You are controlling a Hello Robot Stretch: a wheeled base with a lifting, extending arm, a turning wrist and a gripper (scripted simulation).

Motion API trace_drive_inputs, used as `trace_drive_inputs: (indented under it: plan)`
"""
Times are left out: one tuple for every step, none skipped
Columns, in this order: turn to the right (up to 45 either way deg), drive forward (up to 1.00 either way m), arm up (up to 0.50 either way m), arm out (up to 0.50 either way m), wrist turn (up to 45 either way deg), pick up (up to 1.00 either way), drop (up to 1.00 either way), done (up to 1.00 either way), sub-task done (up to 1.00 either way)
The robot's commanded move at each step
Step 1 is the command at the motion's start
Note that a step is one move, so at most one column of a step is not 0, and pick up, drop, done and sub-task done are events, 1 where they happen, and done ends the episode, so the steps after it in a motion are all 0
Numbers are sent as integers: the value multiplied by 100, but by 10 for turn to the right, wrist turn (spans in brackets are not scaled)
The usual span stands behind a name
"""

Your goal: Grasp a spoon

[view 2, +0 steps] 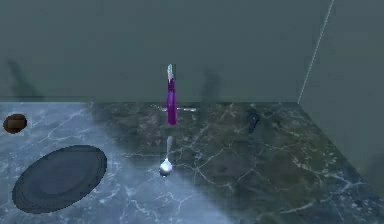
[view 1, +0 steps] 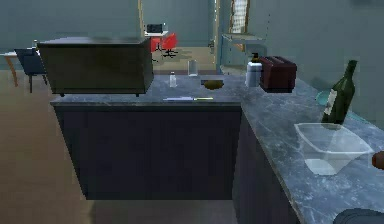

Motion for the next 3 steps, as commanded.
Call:
trace_drive_inputs:
  plan:
    - [0, 0, 50, 0, 0, 0, 0, 0, 0]
    - [0, 0, 38, 0, 0, 0, 0, 0, 0]
    - [0, 0, 0, 12, 0, 0, 0, 0, 0]
